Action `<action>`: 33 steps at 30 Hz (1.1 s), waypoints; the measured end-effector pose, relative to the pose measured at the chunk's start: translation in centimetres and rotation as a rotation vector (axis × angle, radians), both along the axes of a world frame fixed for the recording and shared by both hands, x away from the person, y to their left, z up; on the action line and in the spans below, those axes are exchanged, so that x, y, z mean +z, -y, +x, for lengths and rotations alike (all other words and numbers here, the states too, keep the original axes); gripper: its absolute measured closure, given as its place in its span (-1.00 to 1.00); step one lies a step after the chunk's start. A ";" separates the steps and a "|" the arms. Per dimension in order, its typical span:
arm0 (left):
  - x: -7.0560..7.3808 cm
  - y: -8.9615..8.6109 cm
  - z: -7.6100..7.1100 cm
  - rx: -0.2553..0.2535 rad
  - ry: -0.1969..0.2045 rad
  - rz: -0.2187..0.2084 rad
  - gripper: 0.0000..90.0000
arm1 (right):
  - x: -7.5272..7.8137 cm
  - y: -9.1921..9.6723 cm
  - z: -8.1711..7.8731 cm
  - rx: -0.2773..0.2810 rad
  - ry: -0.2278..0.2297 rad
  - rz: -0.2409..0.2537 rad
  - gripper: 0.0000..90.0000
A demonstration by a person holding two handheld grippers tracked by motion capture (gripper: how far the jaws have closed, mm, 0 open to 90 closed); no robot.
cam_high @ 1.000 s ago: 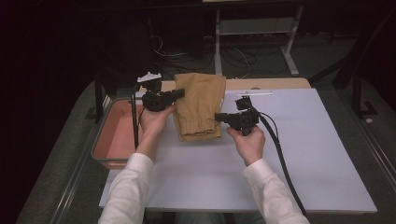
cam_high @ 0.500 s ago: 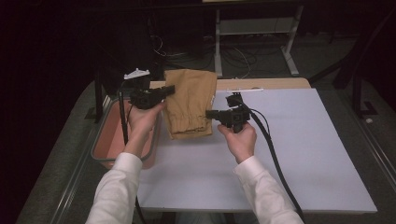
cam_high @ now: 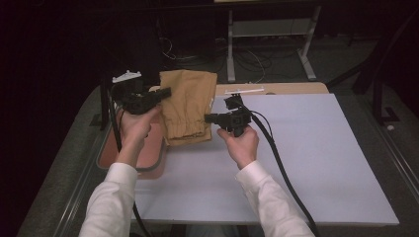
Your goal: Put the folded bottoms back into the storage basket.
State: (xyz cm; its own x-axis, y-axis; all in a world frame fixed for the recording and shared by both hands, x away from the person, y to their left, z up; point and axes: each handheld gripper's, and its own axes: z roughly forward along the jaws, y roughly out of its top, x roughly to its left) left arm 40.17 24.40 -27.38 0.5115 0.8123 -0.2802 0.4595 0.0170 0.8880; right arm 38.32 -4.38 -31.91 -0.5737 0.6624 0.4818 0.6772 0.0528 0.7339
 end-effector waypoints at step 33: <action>-0.2 -8.4 -1.9 0.104 0.023 -0.041 0.85 | 0.4 -8.9 0.9 0.130 0.018 -0.033 0.88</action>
